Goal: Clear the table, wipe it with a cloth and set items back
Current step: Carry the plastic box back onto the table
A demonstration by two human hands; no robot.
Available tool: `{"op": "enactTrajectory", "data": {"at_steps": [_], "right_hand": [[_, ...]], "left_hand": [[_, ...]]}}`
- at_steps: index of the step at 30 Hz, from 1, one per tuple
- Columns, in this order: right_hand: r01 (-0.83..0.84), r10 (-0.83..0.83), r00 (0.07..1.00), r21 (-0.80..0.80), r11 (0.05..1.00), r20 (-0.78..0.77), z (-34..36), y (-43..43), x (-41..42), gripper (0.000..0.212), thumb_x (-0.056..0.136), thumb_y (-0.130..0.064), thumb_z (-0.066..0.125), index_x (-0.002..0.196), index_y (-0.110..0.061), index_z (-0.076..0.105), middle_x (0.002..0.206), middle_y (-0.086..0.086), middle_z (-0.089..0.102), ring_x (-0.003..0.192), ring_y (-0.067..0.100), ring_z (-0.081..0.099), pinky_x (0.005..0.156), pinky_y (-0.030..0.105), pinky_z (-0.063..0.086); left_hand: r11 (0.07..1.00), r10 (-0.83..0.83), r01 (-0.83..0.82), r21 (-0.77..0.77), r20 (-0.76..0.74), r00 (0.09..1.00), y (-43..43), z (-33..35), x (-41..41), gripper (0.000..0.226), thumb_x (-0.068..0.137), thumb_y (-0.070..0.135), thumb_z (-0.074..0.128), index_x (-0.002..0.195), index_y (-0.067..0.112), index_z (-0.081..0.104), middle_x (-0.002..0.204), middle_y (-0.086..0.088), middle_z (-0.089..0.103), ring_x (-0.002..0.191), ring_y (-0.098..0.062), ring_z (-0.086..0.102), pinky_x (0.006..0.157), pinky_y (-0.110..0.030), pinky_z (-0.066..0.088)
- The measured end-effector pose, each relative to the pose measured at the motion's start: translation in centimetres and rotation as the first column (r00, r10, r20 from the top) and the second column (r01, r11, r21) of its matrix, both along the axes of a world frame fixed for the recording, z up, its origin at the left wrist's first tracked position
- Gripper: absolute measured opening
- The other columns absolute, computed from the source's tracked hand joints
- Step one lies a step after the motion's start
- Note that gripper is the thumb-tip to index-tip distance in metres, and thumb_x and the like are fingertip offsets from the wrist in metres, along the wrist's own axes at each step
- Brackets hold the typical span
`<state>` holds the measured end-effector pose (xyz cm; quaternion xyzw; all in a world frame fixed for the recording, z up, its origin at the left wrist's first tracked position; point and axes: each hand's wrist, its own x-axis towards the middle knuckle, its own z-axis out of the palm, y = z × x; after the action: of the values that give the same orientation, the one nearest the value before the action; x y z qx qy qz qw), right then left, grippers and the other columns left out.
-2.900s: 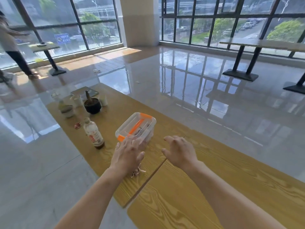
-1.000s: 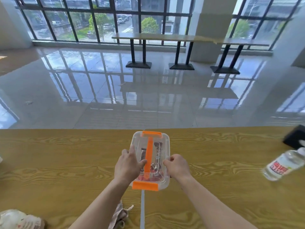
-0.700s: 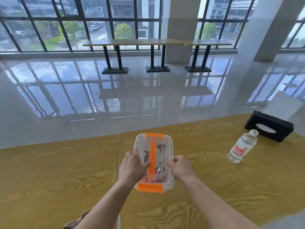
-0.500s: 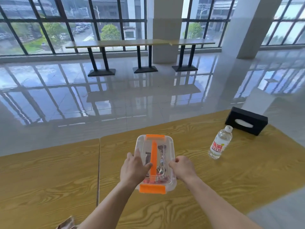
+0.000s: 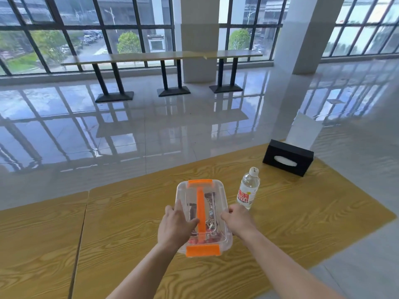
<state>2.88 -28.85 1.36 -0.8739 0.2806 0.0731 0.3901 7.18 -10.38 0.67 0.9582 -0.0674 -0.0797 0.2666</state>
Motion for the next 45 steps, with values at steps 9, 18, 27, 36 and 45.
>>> {"op": "enactTrajectory", "data": {"at_steps": [9,18,27,36,45], "right_hand": [[0.077,-0.077,0.997,-0.014,0.997,0.008,-2.0,-2.2,1.5,0.03,0.097,-0.025,0.046,0.068,-0.021,0.046,0.065,-0.004,0.052,0.056,0.014,0.046,0.052,0.028,0.035],[0.05,-0.046,0.997,-0.061,0.997,0.056,-3.6,-3.4,4.2,0.023,0.1,-0.03,0.05,0.111,-0.015,0.063,0.099,0.0,0.069,0.084,0.018,0.063,0.073,0.035,0.053],[-0.048,0.051,0.989,-0.02,0.999,0.142,-5.2,-6.3,2.0,0.04,0.092,-0.029,0.064,0.13,-0.018,0.059,0.117,-0.005,0.068,0.098,0.009,0.064,0.082,0.029,0.056],[-0.044,0.056,0.973,-0.057,0.997,0.223,-5.7,-7.7,1.6,0.042,0.09,-0.029,0.068,0.129,-0.015,0.061,0.117,0.0,0.07,0.102,0.014,0.066,0.082,0.028,0.056],[-0.026,0.034,0.971,-0.039,0.999,0.237,-5.5,-8.5,1.0,0.042,0.091,-0.03,0.067,0.131,-0.016,0.061,0.115,-0.001,0.071,0.103,0.012,0.065,0.087,0.031,0.055]], "left_hand": [[0.998,-0.014,0.008,-0.062,-0.101,0.995,-2.9,-2.2,1.5,0.083,0.078,0.052,0.073,0.145,0.026,0.029,0.107,-0.003,0.044,0.098,-0.025,0.059,0.081,-0.033,0.049],[0.981,0.009,-0.036,-0.189,-0.141,0.99,-3.1,-4.5,2.1,0.076,0.076,0.043,0.073,0.139,0.032,0.034,0.107,0.001,0.04,0.094,-0.021,0.053,0.083,-0.036,0.05],[0.963,0.068,-0.102,-0.249,-0.141,0.988,-4.4,-4.6,1.9,0.076,0.074,0.042,0.078,0.137,0.037,0.036,0.106,0.003,0.042,0.09,-0.016,0.051,0.079,-0.032,0.046],[0.954,0.082,-0.124,-0.272,-0.161,0.984,-5.8,-4.2,1.4,0.092,0.073,0.041,0.082,0.147,0.035,0.028,0.117,0.002,0.039,0.099,-0.015,0.046,0.083,-0.029,0.04],[0.949,0.08,-0.13,-0.286,-0.179,0.981,-6.6,-4.6,1.6,0.096,0.074,0.037,0.083,0.151,0.031,0.025,0.131,-0.003,0.042,0.118,-0.021,0.049,0.089,-0.028,0.039]]}}
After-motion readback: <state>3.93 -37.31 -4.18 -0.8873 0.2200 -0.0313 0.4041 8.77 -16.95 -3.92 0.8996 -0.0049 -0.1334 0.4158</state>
